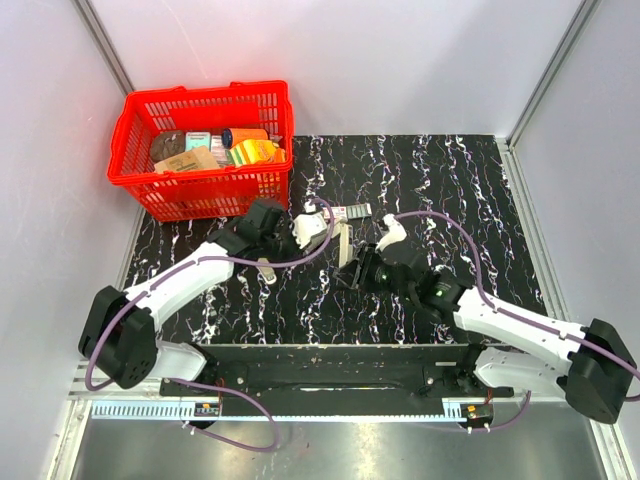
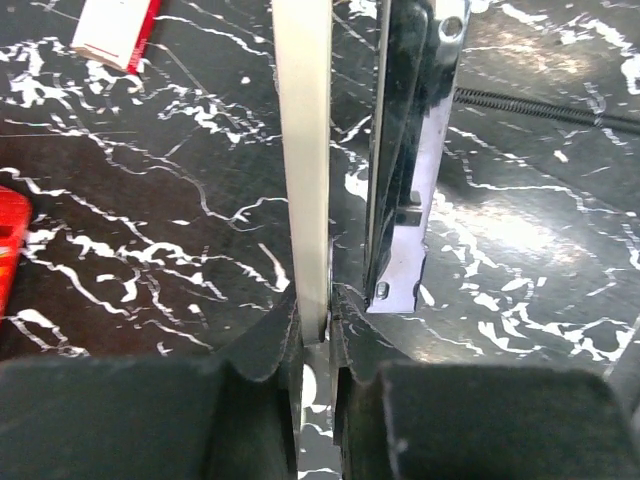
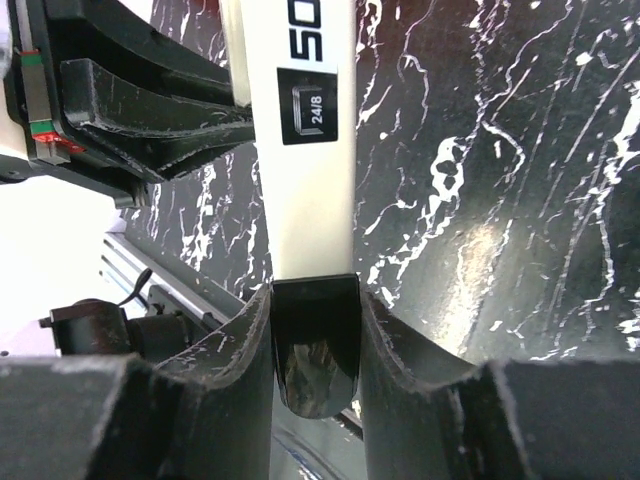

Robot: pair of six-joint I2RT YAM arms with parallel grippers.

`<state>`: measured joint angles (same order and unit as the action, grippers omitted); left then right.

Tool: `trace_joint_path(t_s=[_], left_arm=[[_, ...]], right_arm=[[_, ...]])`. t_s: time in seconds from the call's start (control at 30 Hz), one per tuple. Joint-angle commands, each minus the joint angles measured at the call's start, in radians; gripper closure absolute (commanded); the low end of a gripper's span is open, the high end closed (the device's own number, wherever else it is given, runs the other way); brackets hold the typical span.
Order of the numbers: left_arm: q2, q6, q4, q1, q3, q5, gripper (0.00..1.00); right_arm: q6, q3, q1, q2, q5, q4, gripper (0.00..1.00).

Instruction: Unload the staples from the stapler

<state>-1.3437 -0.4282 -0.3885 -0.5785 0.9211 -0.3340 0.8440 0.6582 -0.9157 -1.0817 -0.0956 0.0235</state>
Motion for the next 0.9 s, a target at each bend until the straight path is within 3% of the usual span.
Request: trace_joint_path(t_s=[0.0, 0.23, 0.7, 0.87], left_arm=[[-0.005, -0.124, 0.092, 0.008, -0.019, 0.236, 1.0], [0.037, -0.268, 0.273, -0.05, -0.162, 0.441, 1.0], [0.002, -0.457, 0.545, -0.207, -0.33, 0.688, 1.0], [-0.034, -0.442, 0.56, -0.244, -0.329, 0.716, 1.0]], right_arm=[[-0.083, 0.044, 0.07, 0.048, 0.0, 0.121, 1.0], [-0.137, 0.05, 0.147, 0.109, -0.013, 0.23, 1.0], [-0.209, 0.073, 0.219, 0.106, 0.002, 0.291, 1.0], [-0.2, 0.072, 0.23, 0.101, 0.008, 0.277, 1.0]])
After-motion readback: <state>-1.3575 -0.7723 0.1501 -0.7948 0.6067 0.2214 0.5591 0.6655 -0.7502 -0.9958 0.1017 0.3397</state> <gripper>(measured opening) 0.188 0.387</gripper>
